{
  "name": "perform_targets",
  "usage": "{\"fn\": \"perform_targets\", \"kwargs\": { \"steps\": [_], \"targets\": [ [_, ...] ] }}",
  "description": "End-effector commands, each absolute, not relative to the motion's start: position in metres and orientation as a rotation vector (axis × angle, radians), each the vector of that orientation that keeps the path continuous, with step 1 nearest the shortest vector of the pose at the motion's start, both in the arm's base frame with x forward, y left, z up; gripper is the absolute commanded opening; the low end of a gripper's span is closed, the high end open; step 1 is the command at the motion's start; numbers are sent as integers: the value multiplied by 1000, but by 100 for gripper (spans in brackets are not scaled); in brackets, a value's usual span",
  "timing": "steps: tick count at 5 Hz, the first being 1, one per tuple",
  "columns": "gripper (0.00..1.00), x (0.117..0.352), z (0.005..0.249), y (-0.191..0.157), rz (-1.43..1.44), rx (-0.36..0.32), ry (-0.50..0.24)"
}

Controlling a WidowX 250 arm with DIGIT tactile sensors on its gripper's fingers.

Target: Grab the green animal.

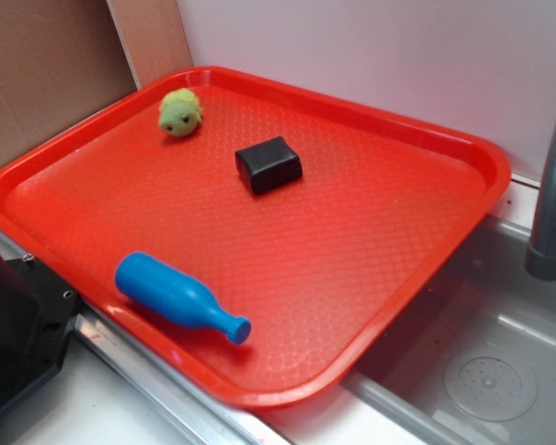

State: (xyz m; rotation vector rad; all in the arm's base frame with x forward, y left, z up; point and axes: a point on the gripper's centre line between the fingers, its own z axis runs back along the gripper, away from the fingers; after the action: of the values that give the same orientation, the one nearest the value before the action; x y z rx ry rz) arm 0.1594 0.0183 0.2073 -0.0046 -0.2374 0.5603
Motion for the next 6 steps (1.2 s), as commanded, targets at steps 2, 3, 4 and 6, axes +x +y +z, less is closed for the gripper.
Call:
{"fn": "perform_targets", "kwargs": {
  "steps": [2, 3, 4, 6],
  "targets": [
    [100, 210, 157, 78, 957, 93, -340],
    [100, 232, 130, 97, 1031, 164, -337],
    [100, 247, 109, 109, 1058, 215, -332],
    [100, 274, 62, 129, 1081, 281, -381]
  ]
}}
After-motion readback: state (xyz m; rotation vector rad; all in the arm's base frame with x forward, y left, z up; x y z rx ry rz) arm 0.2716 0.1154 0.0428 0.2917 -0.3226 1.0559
